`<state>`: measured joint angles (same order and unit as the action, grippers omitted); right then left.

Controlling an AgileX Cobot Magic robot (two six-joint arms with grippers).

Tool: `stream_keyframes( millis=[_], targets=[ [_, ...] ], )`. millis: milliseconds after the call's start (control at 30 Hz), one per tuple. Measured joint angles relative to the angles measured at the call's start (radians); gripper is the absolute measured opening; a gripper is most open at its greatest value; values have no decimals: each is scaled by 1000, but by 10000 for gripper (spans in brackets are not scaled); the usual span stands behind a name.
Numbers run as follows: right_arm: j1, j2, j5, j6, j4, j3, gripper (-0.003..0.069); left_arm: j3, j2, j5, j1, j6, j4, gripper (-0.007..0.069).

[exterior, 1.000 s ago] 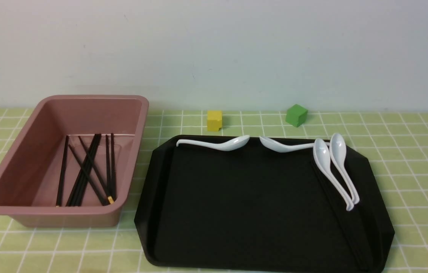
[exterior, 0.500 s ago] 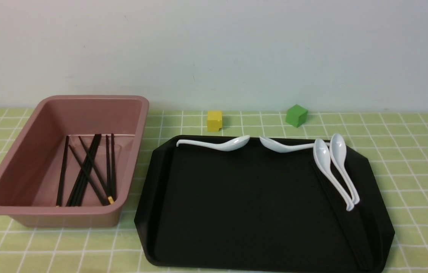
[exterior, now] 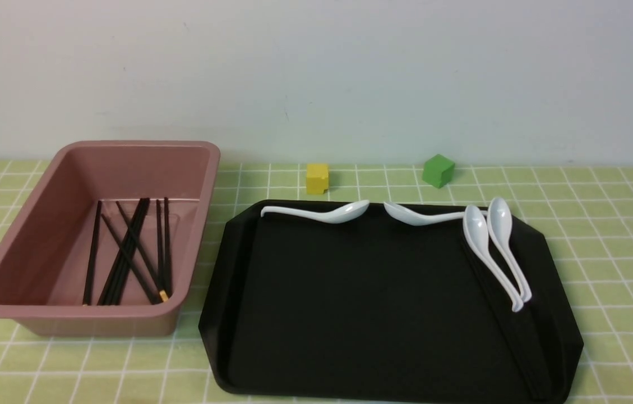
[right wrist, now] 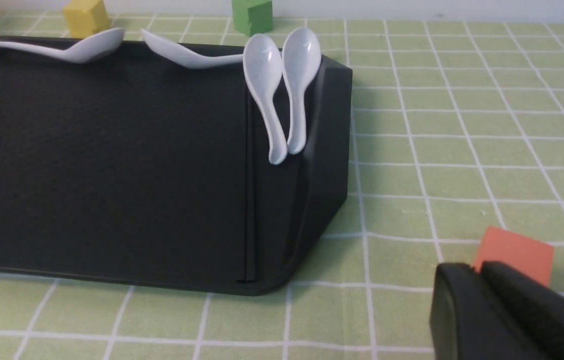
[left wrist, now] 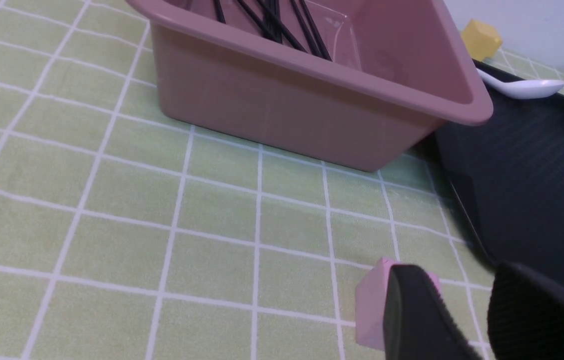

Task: On green tablecloth take chopsticks from black tray and put them in box.

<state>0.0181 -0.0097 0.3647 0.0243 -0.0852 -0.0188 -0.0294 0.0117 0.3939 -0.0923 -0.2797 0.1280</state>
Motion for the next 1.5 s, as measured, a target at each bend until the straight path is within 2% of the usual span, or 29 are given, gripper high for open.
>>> stream_keyframes(
  millis=[233,1500],
  targets=[
    [-58,0,1,0,1,0,84,0,0,0,0,0,0,238],
    [-58,0,1,-3,1,0,129,0,0,0,0,0,1,239]
  ],
)
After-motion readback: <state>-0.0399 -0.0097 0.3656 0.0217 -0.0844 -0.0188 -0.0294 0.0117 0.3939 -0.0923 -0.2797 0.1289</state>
